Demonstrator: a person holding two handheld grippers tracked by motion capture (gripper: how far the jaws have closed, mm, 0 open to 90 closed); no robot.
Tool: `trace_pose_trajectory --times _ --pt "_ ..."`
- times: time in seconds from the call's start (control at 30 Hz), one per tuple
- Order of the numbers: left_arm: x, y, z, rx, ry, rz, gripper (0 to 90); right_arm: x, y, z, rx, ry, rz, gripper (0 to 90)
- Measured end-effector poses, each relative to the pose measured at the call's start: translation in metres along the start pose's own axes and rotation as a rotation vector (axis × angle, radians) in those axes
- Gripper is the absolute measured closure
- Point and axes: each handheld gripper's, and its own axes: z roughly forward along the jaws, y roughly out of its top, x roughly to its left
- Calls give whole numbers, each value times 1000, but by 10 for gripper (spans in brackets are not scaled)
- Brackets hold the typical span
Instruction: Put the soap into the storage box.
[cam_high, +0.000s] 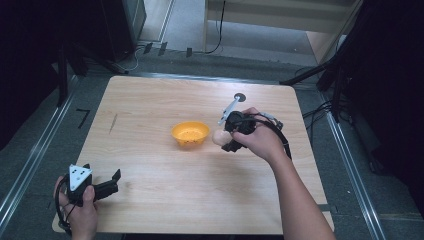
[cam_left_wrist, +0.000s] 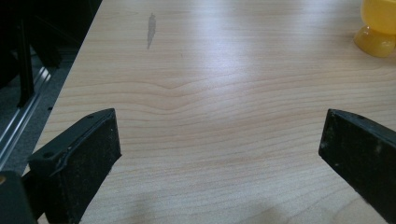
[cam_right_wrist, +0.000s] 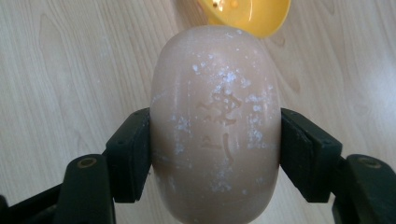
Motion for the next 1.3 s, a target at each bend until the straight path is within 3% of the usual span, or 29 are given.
trace_pose_trajectory --times 0.17,0.53,0.7,0.9,1.3 --pt "1 0 0 2 -7 -6 0 -3 16 3 -9 -13 -57 336" --pt "2 0 0 -5 -4 -15 0 -6 48 21 -16 20 -169 335" --pt "2 0 -1 -8 -7 -15 0 -11 55 28 -11 19 -173 336" --pt "2 0 -1 -7 -12 -16 0 -13 63 34 -40 32 -218 336" --pt "3 0 -1 -12 -15 -25 0 -20 75 48 -15 52 -246 335"
